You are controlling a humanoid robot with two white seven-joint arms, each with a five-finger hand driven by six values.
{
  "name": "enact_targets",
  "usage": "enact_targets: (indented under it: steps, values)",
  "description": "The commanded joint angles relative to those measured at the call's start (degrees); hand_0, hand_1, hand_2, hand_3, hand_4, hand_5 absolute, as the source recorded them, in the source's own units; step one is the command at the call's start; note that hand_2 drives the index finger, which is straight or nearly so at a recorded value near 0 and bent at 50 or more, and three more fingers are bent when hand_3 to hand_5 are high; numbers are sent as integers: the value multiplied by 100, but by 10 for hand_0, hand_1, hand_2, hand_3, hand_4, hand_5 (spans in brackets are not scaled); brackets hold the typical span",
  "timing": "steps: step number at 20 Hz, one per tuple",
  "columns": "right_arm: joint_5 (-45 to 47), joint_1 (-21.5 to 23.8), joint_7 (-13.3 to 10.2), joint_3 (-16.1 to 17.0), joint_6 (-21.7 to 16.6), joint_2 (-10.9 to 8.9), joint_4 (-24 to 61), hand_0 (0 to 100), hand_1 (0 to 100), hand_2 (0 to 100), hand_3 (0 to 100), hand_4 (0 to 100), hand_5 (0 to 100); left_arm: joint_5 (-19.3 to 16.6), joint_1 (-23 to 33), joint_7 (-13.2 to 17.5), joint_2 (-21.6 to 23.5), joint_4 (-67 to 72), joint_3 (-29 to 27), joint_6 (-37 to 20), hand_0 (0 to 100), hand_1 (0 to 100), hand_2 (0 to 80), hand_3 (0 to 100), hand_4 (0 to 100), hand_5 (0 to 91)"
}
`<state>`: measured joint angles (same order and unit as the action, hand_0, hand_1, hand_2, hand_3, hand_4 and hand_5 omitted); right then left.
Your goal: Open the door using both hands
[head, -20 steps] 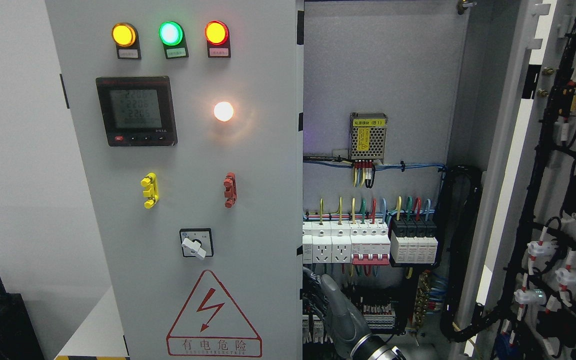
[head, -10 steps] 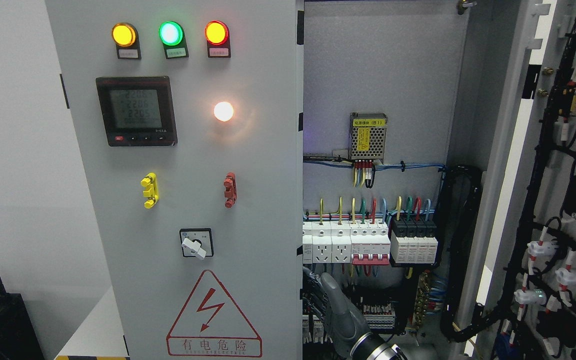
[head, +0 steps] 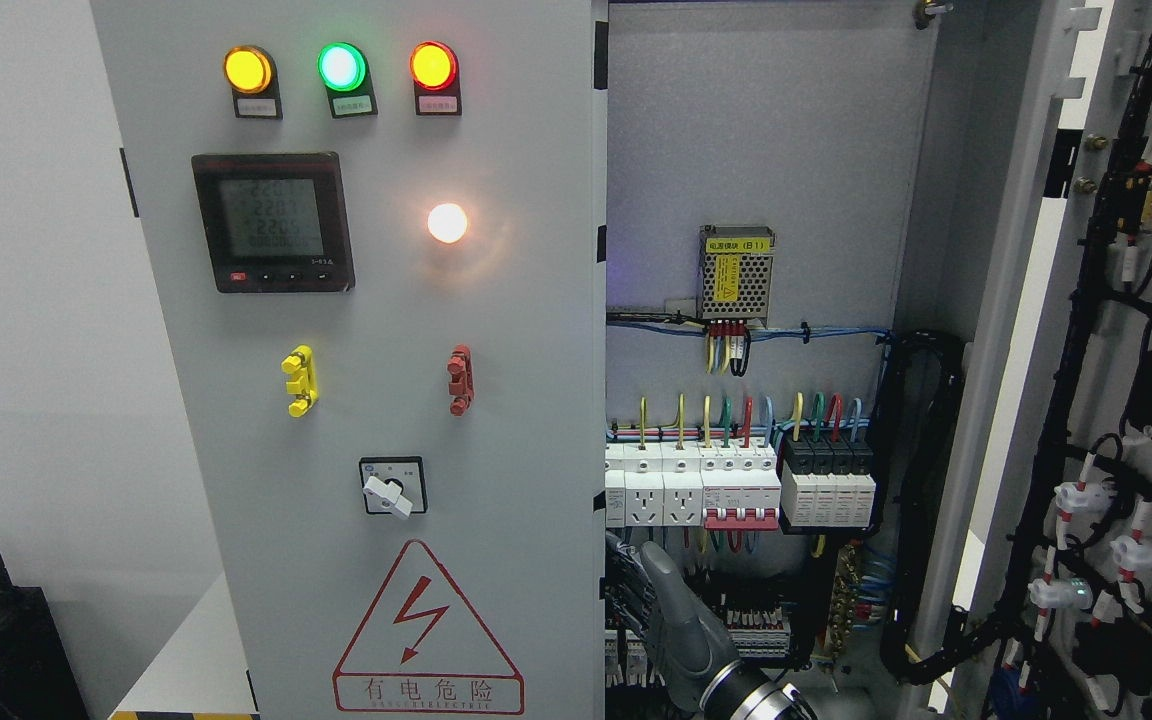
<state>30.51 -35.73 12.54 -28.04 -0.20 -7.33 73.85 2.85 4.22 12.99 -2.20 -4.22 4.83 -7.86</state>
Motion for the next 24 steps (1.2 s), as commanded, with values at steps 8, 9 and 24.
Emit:
enact_targets:
  steps: [8,9,24]
  values:
    - [8,-39,20,0,12,-5,-38,0,0,0,0,0,0,-4,0,2,0,0,0,-5,0,0,0,0,43,0]
    - [8,-48,107,9,20,-5,-38,0,0,0,0,0,0,5,0,2,0,0,0,-5,0,0,0,0,43,0]
    - [175,-118,205,18,152,-23,-38,0,0,0,0,0,0,-4,0,2,0,0,0,-5,0,0,0,0,43,0]
